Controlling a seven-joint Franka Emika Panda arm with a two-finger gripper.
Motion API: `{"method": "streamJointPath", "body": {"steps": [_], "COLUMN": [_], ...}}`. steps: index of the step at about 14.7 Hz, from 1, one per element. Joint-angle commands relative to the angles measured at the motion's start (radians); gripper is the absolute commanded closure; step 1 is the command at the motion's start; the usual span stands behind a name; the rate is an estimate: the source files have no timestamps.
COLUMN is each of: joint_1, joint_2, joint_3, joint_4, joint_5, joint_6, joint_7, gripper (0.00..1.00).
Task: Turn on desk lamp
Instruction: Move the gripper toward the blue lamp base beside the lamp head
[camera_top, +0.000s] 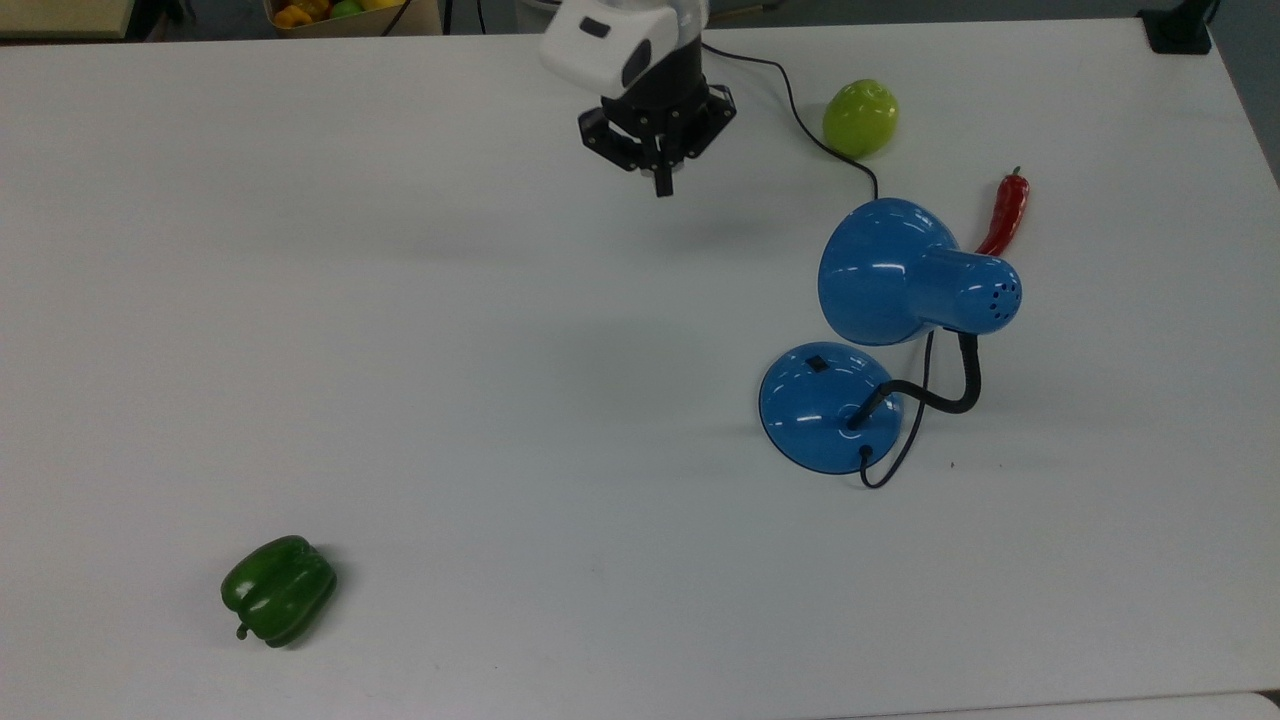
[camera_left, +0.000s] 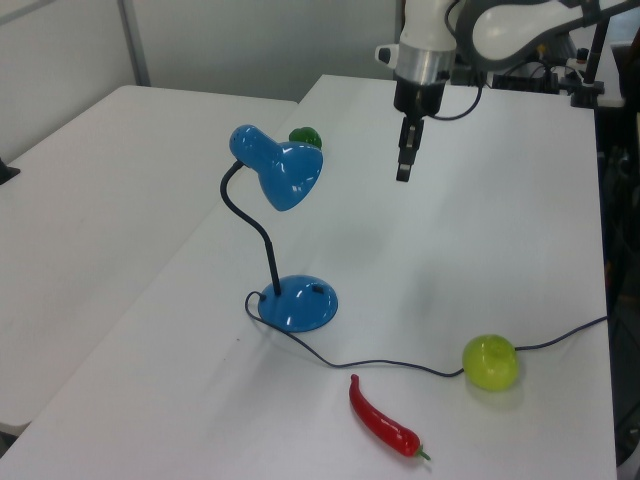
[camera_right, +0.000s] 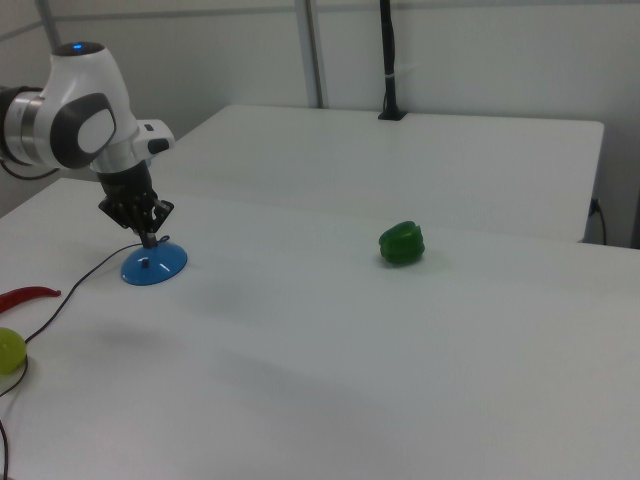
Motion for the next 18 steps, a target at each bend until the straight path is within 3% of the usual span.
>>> {"method": "streamJointPath", "body": {"steps": [1, 8, 18], "joint_1": [0.017, 0.051, 0.095], "joint_2": [0.026, 0.126, 0.232], "joint_3": [0.019, 0.062, 0.07], "joint_4": [-0.02, -0.026, -0.022], "joint_5": [0.002, 0.001, -0.005], "joint_6": [0.11, 0.304, 0.531], "joint_7": [0.0, 0.029, 0.045], "gripper": [1.0, 1.0, 1.0]}}
